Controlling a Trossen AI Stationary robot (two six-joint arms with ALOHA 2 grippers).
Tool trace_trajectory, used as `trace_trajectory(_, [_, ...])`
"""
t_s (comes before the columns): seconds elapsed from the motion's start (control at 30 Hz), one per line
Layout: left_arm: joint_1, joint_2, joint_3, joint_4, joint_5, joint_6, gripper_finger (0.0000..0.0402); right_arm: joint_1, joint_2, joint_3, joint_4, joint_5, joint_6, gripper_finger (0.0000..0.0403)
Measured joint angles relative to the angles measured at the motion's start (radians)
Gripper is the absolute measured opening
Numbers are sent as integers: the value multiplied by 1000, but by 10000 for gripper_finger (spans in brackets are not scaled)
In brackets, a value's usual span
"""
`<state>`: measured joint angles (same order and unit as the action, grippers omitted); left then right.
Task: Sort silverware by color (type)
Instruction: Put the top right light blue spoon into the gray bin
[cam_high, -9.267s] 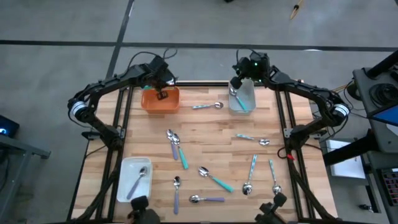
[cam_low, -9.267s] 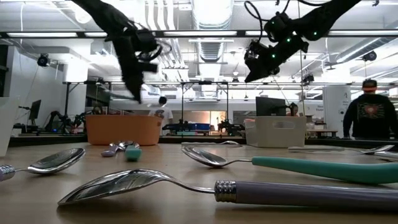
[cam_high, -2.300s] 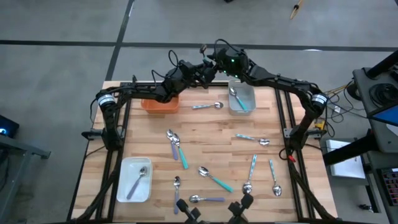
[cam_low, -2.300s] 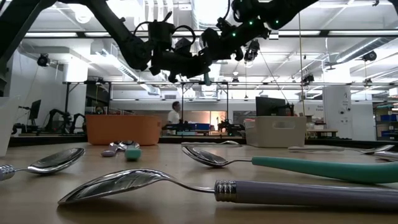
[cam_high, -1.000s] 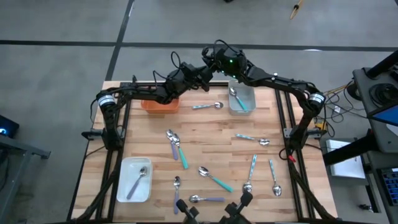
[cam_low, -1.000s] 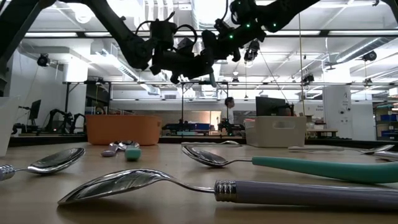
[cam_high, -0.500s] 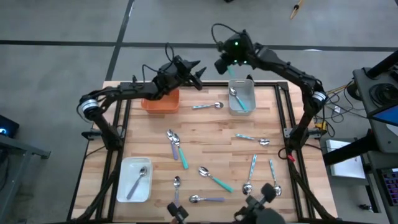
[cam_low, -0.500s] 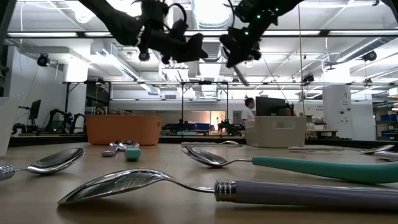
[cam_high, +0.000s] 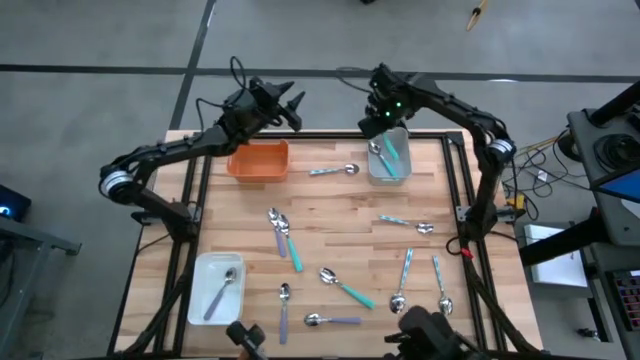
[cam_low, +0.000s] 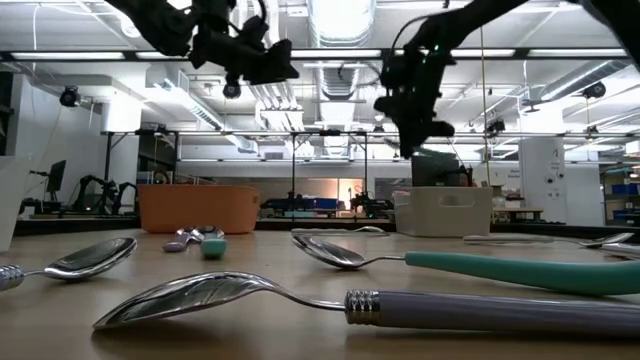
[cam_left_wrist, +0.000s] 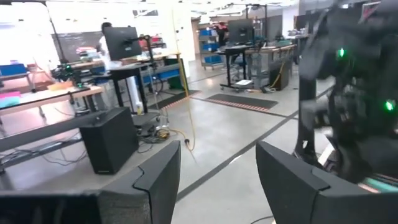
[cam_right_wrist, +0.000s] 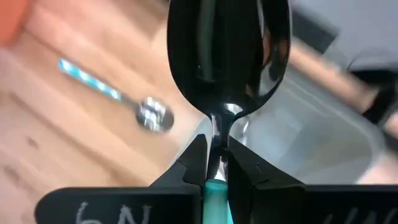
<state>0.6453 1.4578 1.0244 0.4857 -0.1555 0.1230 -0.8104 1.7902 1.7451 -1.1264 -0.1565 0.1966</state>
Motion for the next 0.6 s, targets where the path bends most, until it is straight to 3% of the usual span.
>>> trace_trajectory(0.23, [36,-82,-55,-4,0,0,189,-20,103,0,-132,-138,13,22])
trace_trajectory(0.6, [50,-182,-104,1,-18,34,189,-75,183,0,-193,-146,8,22])
